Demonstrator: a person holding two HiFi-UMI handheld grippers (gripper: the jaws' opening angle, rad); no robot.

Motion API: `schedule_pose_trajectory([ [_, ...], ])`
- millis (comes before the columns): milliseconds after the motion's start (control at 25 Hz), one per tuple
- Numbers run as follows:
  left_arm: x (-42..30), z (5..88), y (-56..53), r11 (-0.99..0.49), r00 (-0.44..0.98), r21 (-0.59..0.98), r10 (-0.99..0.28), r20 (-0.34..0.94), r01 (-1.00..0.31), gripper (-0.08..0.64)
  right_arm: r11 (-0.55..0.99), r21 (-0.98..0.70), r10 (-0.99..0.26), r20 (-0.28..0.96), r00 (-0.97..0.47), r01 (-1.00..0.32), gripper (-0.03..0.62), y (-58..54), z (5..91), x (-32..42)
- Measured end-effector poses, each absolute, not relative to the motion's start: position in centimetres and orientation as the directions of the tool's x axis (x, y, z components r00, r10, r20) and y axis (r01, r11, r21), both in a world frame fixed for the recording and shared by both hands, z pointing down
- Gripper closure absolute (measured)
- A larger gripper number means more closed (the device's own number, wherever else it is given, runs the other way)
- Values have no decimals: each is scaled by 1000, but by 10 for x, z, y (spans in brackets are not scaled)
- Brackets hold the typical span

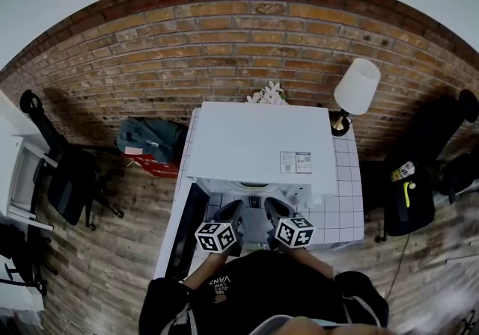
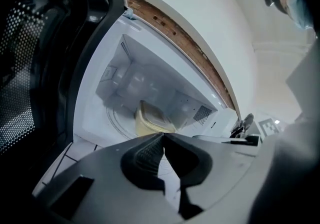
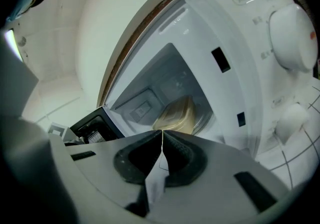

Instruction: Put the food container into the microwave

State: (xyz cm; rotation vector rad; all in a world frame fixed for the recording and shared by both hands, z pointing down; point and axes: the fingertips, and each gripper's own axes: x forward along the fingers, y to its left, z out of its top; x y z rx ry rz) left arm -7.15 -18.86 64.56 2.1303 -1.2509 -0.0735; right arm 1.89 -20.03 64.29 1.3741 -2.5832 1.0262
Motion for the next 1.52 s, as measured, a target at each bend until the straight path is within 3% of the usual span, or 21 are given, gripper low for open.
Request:
schedule_pose_trajectory([
  [1520, -80, 633, -74, -418, 610, 540, -755, 241, -731, 549, 303, -509, -795, 332, -508, -806, 586, -74, 638, 30],
])
